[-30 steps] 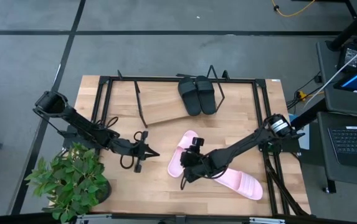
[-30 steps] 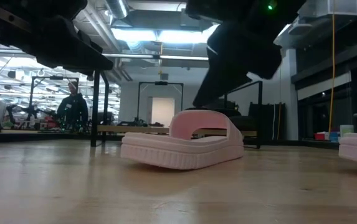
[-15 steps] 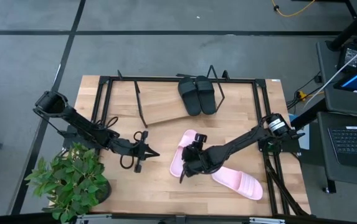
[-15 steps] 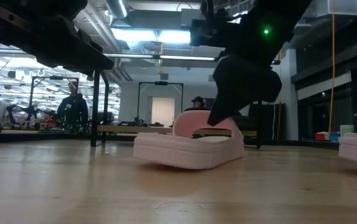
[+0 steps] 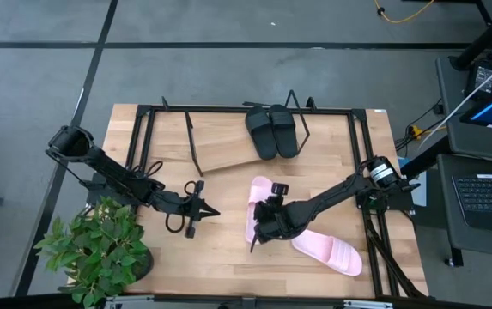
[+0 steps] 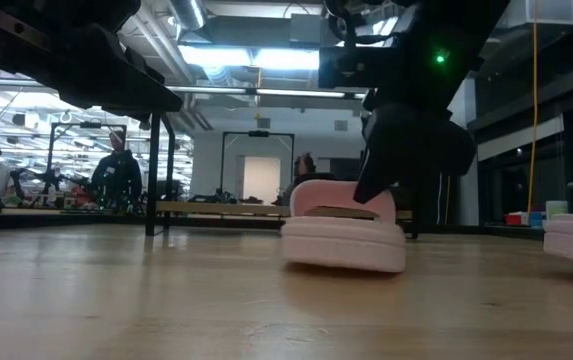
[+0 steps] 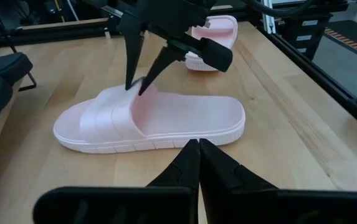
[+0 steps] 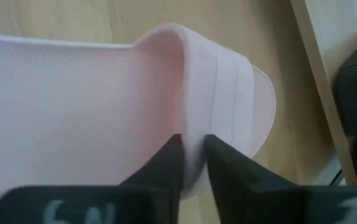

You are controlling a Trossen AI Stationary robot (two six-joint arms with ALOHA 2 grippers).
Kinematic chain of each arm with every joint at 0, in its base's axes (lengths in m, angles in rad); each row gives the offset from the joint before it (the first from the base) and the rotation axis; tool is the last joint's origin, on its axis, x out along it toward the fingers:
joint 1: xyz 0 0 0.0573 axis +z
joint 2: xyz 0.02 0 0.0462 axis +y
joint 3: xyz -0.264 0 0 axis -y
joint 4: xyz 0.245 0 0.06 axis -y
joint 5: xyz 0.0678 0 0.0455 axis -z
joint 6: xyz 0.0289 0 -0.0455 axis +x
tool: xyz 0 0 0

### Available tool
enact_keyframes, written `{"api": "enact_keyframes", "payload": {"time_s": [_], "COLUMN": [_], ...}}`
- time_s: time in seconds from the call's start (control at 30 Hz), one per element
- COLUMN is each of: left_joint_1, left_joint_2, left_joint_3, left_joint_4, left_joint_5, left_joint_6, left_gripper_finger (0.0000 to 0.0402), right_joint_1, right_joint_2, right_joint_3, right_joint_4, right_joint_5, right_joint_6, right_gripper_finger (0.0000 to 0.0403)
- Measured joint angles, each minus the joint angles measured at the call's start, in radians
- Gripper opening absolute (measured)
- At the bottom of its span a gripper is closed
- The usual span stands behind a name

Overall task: Pick and place slides into the shelf
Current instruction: Put the left pink slipper on the shelf

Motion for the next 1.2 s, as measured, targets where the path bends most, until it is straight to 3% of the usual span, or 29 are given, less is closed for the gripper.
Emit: {"api": "enact_keyframes", "payload": {"time_s": [0.1,0.17,0.57,0.97,1.2], "left_joint_1": [0.0,0.0,0.0,0.0,0.0], "left_joint_2": [0.0,0.0,0.0,0.0,0.0], "left_joint_3": [0.0,0.0,0.0,0.0,0.0], "left_joint_4": [0.0,0.0,0.0,0.0,0.0], "left_joint_5": [0.0,0.0,0.0,0.0,0.0], "left_joint_6": [0.0,0.0,0.0,0.001,0.001], "left_gripper_finger": [0.0,0.0,0.0,0.0,0.0], "right_joint_1": [0.0,0.0,0.0,-0.047,-0.137], "right_joint_2": [0.0,0.0,-0.022,-0.034,-0.034], "right_joint_3": [0.0,0.0,0.071,0.276,0.309], "right_joint_4": [-0.001,-0.001,-0.013,-0.218,-0.191], "right_joint_5": [0.005,0.015,0.09,0.358,0.366], "right_joint_6": [-0.021,-0.034,-0.198,-0.375,-0.51], "right_gripper_finger": [0.0025,0.0015,0.0013,0.0013,0.0013]}}
